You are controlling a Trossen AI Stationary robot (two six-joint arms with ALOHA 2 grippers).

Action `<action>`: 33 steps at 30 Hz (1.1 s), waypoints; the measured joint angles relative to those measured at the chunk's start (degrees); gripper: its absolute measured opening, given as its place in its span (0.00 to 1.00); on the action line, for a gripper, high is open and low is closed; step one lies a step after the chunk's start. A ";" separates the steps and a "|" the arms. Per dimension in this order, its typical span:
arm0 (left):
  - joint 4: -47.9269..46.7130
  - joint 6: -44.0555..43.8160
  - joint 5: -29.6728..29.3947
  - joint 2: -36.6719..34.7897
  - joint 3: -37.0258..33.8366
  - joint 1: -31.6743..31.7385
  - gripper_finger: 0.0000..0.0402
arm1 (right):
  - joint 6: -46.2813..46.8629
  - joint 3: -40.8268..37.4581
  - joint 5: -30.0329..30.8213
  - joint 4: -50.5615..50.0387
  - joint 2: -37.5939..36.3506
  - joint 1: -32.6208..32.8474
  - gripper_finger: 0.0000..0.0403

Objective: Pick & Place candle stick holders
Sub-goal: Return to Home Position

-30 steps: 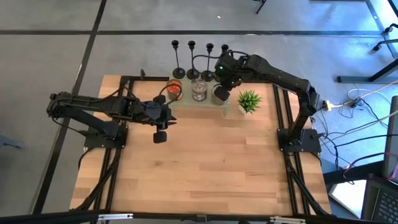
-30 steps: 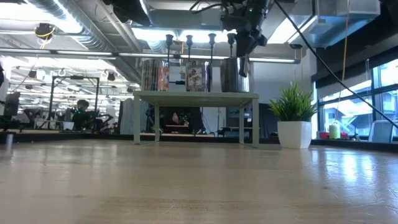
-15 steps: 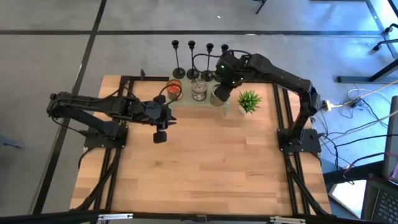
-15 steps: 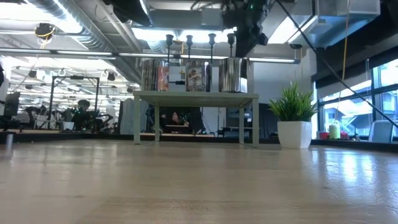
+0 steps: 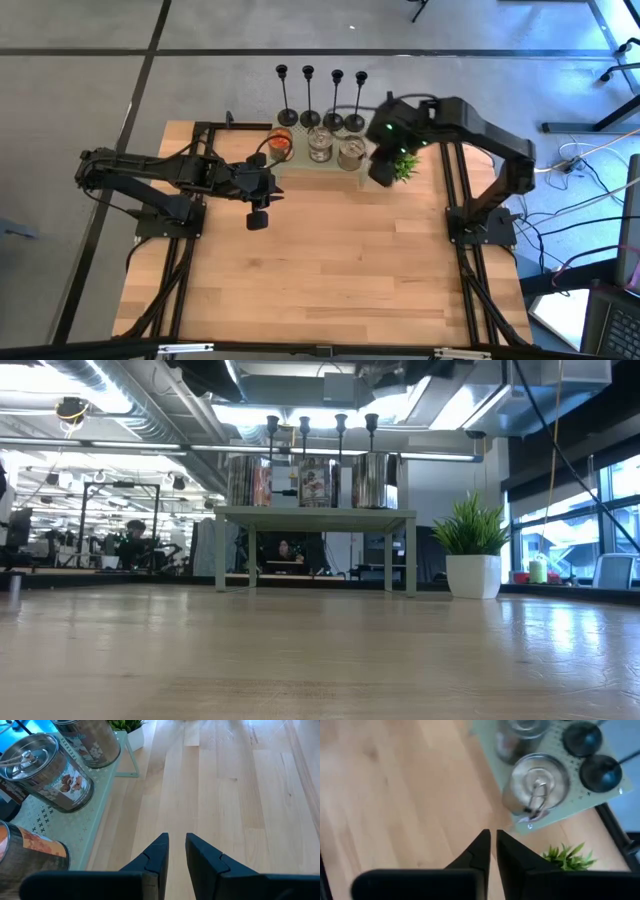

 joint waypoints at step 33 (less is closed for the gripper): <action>-9.12 -8.61 0.18 -11.09 1.83 -2.27 0.15 | -13.86 -12.80 12.44 2.07 -11.50 22.89 0.00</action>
